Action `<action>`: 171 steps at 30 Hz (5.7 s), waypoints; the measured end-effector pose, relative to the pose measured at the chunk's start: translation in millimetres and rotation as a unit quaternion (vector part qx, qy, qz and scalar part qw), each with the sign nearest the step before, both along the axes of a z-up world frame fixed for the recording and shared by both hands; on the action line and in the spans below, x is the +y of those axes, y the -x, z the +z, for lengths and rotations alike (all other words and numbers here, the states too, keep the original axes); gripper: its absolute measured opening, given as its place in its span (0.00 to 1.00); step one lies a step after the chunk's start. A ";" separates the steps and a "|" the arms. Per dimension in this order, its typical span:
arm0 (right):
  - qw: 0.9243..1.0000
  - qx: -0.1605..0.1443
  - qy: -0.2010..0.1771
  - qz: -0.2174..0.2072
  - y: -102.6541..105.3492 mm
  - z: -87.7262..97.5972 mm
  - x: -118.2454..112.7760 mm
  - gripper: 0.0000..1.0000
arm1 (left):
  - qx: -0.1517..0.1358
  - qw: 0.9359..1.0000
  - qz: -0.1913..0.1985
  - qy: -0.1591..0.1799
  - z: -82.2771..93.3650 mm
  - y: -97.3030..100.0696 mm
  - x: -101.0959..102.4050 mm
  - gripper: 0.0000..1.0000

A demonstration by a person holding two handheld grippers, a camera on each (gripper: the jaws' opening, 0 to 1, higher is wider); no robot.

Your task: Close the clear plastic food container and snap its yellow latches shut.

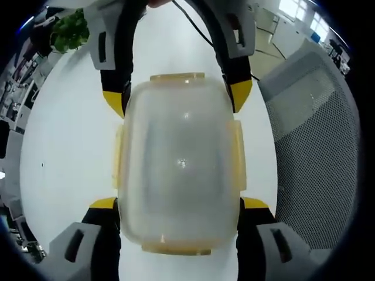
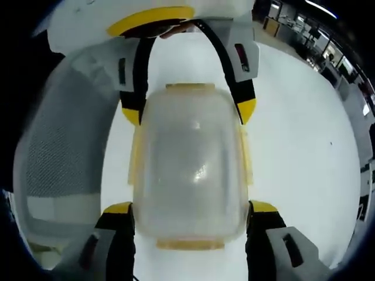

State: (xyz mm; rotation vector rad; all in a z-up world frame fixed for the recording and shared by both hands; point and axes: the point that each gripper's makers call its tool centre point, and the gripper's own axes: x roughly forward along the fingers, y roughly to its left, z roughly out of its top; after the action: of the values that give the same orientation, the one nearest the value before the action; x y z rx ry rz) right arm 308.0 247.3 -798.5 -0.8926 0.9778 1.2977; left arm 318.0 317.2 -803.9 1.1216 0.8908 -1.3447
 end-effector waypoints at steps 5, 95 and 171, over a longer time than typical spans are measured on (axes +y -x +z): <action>1.000 0.000 0.002 0.001 -1.2 0.1 4.6 0.78 | 0.000 1.000 0.002 0.005 0.9 -1.1 5.2 0.81; 0.999 -0.009 0.032 -0.019 -7.8 0.7 94.8 0.78 | 0.002 0.999 0.001 0.035 4.0 -8.3 94.2 0.82; 0.999 -0.009 0.026 -0.017 -74.1 -0.3 95.0 0.79 | 0.007 0.999 0.009 0.034 2.5 -73.8 93.1 0.83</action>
State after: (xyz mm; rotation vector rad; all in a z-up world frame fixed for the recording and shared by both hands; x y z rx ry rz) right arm 382.1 342.3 -798.8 -0.9229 1.0129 1.2385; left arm 391.8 410.3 -801.4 1.0513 0.8572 -1.3598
